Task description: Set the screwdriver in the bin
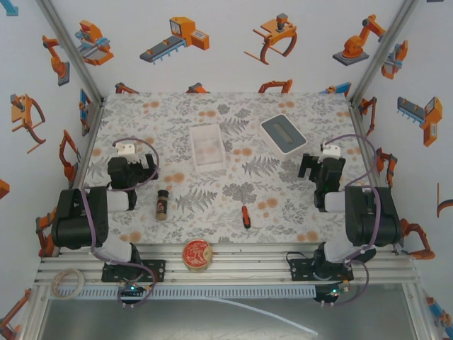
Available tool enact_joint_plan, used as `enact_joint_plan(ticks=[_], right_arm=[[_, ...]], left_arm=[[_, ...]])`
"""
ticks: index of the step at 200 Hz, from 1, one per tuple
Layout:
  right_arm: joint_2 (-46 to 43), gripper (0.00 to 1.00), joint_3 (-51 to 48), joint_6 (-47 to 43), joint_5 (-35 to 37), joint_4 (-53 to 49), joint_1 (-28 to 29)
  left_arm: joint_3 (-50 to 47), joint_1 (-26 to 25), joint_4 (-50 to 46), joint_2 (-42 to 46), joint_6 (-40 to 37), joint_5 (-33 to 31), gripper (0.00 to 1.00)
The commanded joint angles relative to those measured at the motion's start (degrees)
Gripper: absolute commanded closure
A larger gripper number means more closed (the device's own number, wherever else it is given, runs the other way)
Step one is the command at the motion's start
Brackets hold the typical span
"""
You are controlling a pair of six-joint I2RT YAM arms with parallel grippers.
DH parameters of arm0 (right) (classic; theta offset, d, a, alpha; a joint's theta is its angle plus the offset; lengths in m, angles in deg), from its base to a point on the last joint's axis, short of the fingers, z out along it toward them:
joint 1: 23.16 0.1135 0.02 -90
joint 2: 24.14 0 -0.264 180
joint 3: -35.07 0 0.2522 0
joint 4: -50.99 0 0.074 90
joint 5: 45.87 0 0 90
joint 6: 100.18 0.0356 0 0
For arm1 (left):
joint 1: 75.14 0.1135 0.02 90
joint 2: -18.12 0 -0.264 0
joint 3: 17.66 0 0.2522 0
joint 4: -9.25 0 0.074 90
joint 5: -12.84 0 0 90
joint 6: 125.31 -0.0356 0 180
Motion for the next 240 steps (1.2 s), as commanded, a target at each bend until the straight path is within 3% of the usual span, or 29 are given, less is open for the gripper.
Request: enact_joint_plan(ticks=[1,25,42,94,136,182,213,240], right_arm=[[-0.2,0.01,0.2,-0.6,0.8,1.2,0.2],[-0.2,0.01,0.5,-0.4,0.3,0.5,-0.1],[-0.9,0.00,0.4,1.2,3.9,0.6,-0.1],[-12.5,0.01,3.7,2.6,9.2,-15.0,0.0],[-23.8,0.01,9.9,8.3,14.4,-35.0,3.4],[-28.8,0.01,26.1,18.3,20.1,-69.8,20.1],[-25.5,0.01,31.2,24.5,19.6,-81.6,33.7],[-20.0,0.08,35.6,27.4,18.1,-88.4,42.6]], left_arm=[[0.5,-0.2,0.2,0.3,-1.0,-0.1,0.03],[1.3,-0.8,-1.5,0.8,-1.2,-1.2,0.03],[2.4,-0.9,-5.2,2.4,-2.0,0.2,0.03],[15.7,-1.8,-32.0,8.1,-3.2,1.4,0.03],[26.6,-3.3,-57.5,13.2,-5.2,0.4,0.03],[31.5,-4.2,-72.9,20.6,-6.4,2.2,0.03],[35.6,-4.8,-81.8,23.3,-9.2,9.5,0.03],[39.2,-5.5,-85.8,24.0,-11.6,8.5,0.03]])
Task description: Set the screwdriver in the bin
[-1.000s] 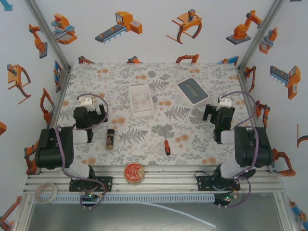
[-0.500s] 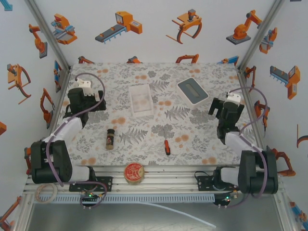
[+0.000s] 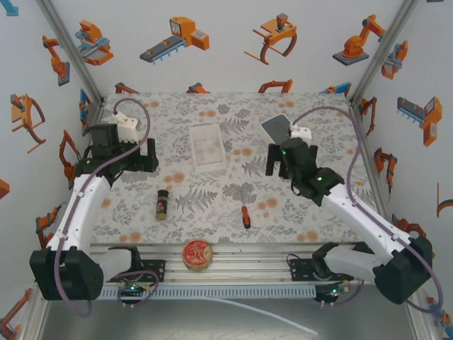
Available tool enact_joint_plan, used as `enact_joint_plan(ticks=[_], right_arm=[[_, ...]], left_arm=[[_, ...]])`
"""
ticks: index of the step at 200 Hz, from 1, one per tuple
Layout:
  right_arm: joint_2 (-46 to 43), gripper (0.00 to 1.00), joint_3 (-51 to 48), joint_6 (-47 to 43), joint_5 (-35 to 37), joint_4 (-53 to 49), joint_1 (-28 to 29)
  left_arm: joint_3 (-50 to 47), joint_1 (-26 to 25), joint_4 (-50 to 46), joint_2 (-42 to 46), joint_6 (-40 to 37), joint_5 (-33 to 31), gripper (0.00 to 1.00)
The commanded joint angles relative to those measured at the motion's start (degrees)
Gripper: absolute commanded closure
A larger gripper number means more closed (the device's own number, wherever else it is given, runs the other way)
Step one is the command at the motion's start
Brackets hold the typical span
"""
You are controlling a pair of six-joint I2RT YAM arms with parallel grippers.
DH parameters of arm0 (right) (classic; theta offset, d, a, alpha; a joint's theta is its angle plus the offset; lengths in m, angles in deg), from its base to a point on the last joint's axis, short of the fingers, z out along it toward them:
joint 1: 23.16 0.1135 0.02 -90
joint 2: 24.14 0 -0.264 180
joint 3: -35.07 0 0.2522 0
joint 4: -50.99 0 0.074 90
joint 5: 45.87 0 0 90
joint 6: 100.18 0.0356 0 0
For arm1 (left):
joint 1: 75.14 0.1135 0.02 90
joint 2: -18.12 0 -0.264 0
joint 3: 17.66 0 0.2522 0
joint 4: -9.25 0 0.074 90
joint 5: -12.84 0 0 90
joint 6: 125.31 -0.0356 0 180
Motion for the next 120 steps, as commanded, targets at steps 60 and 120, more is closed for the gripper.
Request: enact_joint_plan(ticks=[60,120], right_arm=[[8.6,0.17,1.0,14.7,-8.3,-16.4,18.9],[9.2,0.29,-6.5,22.0,-12.0,-10.2,24.1]], left_arm=[[7.8,-1.0,-13.9,1.1,-7.2,2.3,0.03],[6.7,-1.3,-13.3,1.8,-5.5,3.5,0.03]])
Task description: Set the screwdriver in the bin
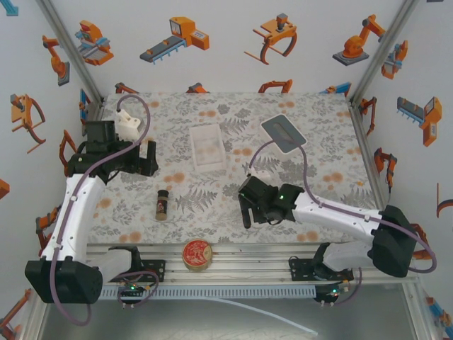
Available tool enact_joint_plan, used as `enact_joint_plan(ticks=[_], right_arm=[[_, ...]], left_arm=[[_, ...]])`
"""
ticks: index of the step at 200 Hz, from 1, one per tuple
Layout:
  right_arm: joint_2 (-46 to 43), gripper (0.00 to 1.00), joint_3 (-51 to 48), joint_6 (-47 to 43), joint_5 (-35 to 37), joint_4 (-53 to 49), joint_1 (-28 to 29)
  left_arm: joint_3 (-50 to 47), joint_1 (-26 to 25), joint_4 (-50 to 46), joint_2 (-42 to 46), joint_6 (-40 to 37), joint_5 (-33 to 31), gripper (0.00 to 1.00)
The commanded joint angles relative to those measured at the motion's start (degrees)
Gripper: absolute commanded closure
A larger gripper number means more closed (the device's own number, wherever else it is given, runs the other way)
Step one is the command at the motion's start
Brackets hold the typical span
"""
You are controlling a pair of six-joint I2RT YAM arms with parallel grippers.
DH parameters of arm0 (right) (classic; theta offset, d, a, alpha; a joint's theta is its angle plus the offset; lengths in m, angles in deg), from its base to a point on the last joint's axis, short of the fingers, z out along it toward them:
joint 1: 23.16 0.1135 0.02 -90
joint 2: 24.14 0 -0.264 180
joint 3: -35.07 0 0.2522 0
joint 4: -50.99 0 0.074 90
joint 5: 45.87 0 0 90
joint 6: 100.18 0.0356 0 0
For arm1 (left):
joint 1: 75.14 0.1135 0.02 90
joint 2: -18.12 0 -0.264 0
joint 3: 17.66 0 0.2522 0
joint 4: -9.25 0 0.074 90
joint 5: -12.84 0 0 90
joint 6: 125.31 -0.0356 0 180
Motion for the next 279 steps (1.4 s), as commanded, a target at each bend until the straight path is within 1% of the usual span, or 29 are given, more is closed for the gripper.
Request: enact_joint_plan(ticks=[1,31,82,123,166,195,204,232,279], right_arm=[[0.3,0.29,-1.6,4.8,-1.0,2.9,1.2],[3.3,0.31,-1.5,4.9,-0.6,5.0,2.2],[6.7,0.37,0.0,4.6,1.4,6.1,2.7],[10.0,0.37,1.4,4.6,2.2,7.4,2.7],[12.7,0.45,3.0,4.1,3.7,9.0,2.7],[15.3,0.47,4.2,3.9,3.0,9.3,2.6],[15.9,0.49,4.3,4.0,2.6,9.5,2.6],[16.9,0.51,4.0,4.7,1.9,10.5,2.7],[17.2,0.54,3.3,5.7,1.6,10.8,2.6]], left_arm=[[-0.2,-0.3,-1.3,0.5,-0.1,1.4,0.03],[0.5,-0.5,-1.3,0.4,1.8,2.2,0.03],[0.8,-0.9,-1.3,1.0,3.6,2.9,0.03],[0.5,-1.2,-1.4,0.7,5.0,3.7,0.03],[0.7,-1.6,-1.8,0.9,5.5,4.8,0.03],[1.7,-1.8,-3.1,1.1,5.1,6.1,0.03],[1.9,-1.9,-3.6,1.2,4.8,6.8,0.03],[2.0,-2.1,-4.2,1.3,4.5,9.0,0.03],[2.2,-2.6,-4.8,0.9,4.4,9.4,0.03]])
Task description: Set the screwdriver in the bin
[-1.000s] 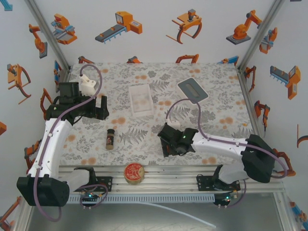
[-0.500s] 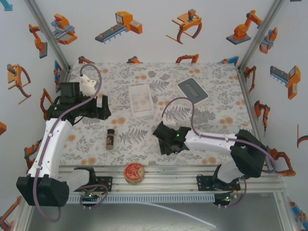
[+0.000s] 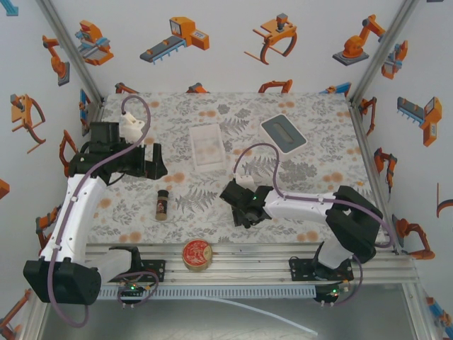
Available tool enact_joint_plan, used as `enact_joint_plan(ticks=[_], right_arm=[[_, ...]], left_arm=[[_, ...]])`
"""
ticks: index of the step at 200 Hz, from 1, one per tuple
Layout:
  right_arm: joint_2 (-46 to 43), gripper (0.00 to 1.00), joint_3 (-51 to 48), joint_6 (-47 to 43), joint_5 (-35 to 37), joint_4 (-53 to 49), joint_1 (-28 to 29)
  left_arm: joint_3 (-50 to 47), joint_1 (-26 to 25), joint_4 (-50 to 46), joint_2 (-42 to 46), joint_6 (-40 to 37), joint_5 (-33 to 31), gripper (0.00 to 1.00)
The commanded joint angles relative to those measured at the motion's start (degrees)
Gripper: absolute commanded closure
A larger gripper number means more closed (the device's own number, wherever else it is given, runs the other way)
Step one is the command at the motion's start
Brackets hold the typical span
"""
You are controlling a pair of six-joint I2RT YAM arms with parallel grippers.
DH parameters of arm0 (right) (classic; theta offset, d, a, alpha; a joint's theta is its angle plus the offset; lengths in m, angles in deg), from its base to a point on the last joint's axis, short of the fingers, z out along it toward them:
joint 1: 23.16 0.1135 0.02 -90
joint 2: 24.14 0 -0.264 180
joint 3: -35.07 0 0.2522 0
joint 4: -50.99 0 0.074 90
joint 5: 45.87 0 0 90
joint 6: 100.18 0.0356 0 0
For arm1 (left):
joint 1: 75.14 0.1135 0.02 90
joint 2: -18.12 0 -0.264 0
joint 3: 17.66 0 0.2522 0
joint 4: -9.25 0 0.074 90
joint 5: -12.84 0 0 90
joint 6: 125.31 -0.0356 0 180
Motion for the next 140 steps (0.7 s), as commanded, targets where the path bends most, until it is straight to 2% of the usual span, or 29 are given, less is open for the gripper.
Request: enact_joint_plan(ticks=[1,83,117,140], right_arm=[[0.3,0.54,0.4,1.7,0.2,0.4,0.3],[0.9,0.58,-1.4,3.7,0.7,1.2,0.3],[0.5,0.65,-2.1,3.9,0.7,1.8,0.2],[-0.1,0.69,-2.6,4.1,1.0,1.9,0.3]], left_arm=[[1.8,-0.4,-1.5,0.8,-0.1,1.8,0.03],[1.9,-1.1,-2.2,1.0,-0.1,1.9,0.03],[1.9,-1.4,-2.6,1.1,-0.5,1.9,0.03],[2.4,-1.4,-3.2,1.2,-3.5,1.8,0.03]])
